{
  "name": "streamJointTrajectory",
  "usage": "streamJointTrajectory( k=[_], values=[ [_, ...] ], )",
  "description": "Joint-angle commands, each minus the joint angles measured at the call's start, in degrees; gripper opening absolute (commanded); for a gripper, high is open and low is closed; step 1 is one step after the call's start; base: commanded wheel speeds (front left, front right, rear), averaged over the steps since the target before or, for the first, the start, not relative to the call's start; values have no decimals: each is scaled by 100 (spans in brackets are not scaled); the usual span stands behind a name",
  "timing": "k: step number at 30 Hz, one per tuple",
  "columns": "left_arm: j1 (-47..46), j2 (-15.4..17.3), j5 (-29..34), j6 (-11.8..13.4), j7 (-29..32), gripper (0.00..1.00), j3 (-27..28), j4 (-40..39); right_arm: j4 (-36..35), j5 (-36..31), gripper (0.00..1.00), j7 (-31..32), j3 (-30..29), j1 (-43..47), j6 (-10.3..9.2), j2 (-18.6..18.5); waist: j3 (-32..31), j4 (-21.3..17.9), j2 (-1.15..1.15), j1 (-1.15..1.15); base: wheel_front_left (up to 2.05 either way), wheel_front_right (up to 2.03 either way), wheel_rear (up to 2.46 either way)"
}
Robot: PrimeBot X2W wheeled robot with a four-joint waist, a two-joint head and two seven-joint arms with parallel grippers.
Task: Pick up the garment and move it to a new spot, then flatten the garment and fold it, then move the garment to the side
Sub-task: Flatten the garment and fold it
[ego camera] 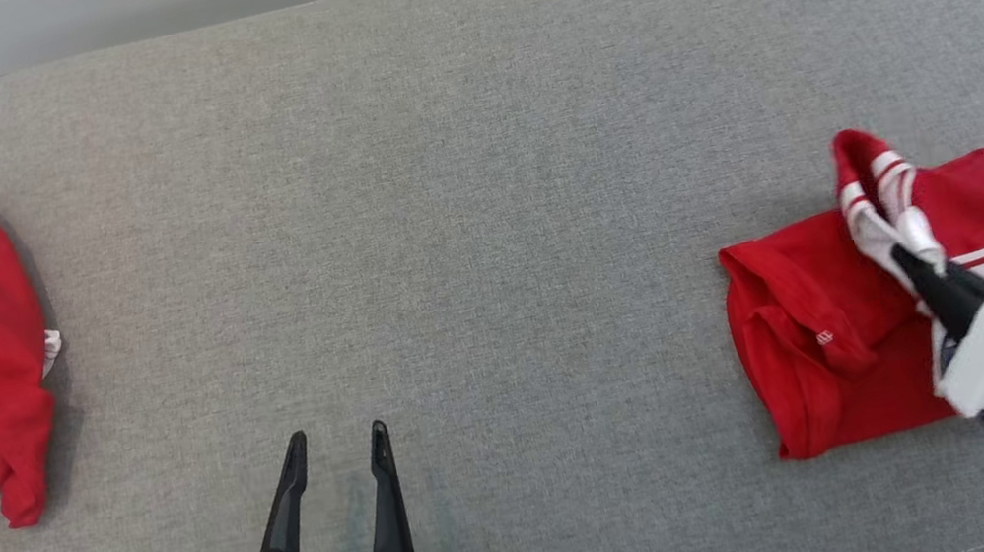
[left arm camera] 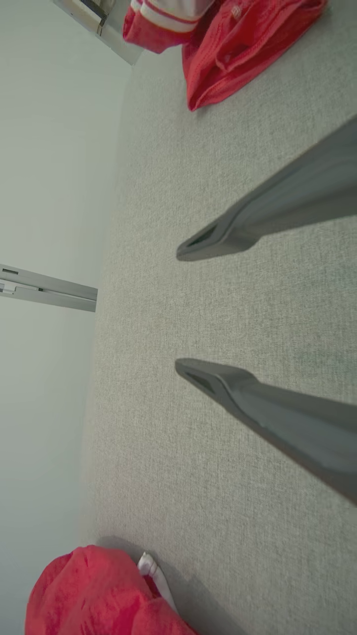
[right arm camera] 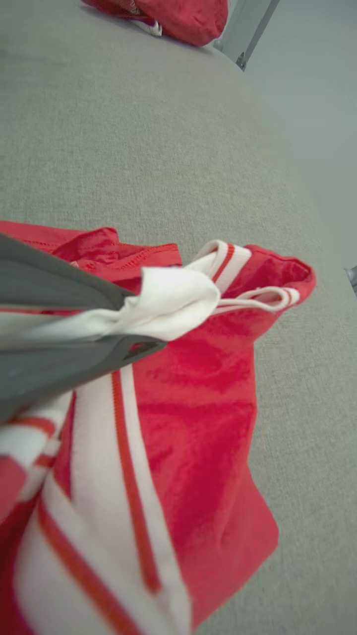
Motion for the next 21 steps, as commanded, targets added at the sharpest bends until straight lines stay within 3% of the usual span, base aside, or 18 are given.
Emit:
streamJointTrajectory(
  k=[1, 7, 13, 14, 15, 16, 21],
  values=[
    [-47, 9, 21, -7, -16, 100, -20, 22, 53, -169, 0, -111, 170, 77, 0, 94, -3, -1, 0, 0, 0, 0, 0],
    [-70, 9, 28, 13, -15, 100, 7, 67, 461, -517, 0, -585, 560, 6, 0, 528, 13, 20, 0, 0, 0, 0, 0],
    [-41, 9, -5, 19, -16, 100, 16, 103, 718, -628, 4, -813, 762, -48, 0, 598, 33, 62, 0, 0, 0, 0, 0],
    [-40, 9, -23, 29, -16, 100, 16, 105, 729, -599, 36, -825, 822, -42, 0, 597, 26, 67, 0, 0, 0, 0, 0],
    [-43, 9, -33, 35, -16, 100, 9, 109, 741, -572, 88, -840, 854, -2, 0, 606, 12, 75, 0, 0, 0, 0, 0],
    [-45, 9, -43, 36, -16, 100, 4, 118, 715, -603, 100, -866, 876, 32, 0, 584, -5, 86, 0, 0, 0, 0, 0],
    [18, 10, -77, 64, -16, 100, 73, 163, 28, -417, 100, -1106, 1076, 324, 0, 524, -136, 84, 0, 0, 0, 0, 0]
  ],
)
